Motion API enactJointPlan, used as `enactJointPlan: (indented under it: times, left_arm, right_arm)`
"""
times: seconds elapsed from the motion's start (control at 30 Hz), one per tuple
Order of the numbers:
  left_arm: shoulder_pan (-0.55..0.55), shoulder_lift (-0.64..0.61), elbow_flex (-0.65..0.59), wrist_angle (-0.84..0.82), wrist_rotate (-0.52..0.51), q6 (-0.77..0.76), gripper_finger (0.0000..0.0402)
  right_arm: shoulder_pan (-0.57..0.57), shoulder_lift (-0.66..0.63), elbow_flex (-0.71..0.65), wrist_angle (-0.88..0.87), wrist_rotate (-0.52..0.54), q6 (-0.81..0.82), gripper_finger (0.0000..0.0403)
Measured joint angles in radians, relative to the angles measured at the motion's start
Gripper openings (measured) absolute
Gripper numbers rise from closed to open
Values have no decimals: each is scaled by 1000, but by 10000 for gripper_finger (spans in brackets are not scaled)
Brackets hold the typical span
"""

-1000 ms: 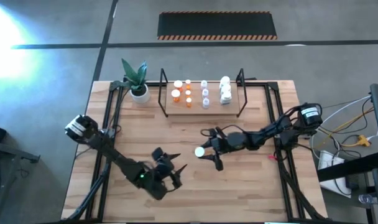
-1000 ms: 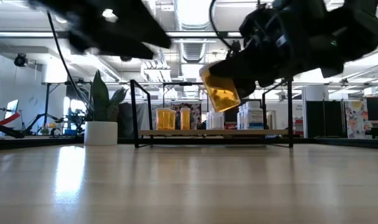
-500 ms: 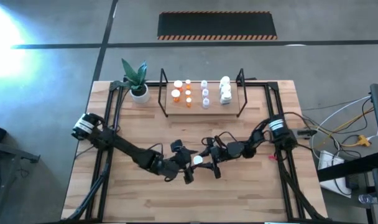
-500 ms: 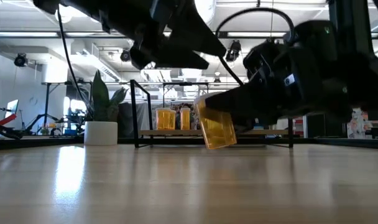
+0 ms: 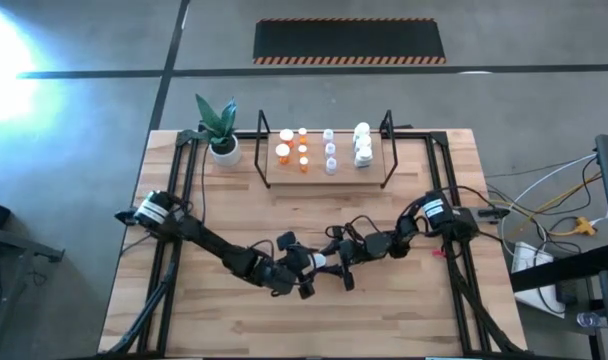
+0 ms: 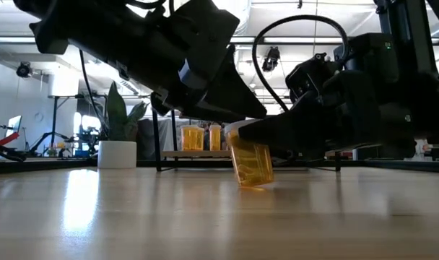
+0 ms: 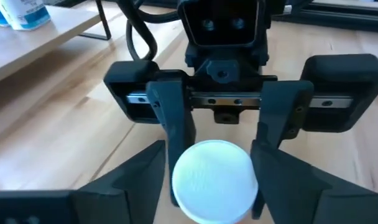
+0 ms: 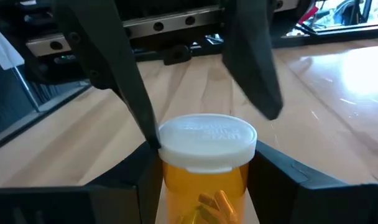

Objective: Pick and place medicine bottles onto shelf by color
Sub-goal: Put the large orange pill bottle on the shelf aligned with the large orange pill bottles

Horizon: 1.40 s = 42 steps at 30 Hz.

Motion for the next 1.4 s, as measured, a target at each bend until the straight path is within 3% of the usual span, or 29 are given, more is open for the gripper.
enactJointPlan:
  times: [0.37, 0.53, 0.7, 0.83, 1.03, 1.27, 1.4]
  left_arm:
    - [6, 6, 2, 17, 82, -6, 59]
    - [10, 8, 0, 10, 101, -3, 6]
    - [14, 13, 0, 11, 100, -6, 6]
    - [15, 18, 1, 18, 98, -7, 5]
    - [17, 18, 2, 22, 100, -8, 5]
    - [17, -11, 19, 17, 110, 40, 5]
    - [22, -52, 36, 35, 98, 74, 5]
  right_arm:
    - [-1, -8, -4, -63, -3, -62, 183]
    - [-1, -5, -25, -105, -13, -83, 224]
    - [3, -23, -67, -127, -16, -85, 279]
    - [7, -71, -102, -179, -15, -47, 291]
    - [23, -210, -155, -359, 3, -11, 269]
    - [65, -382, -176, -679, 157, 34, 234]
    - [97, -414, -186, -718, 224, 36, 221]
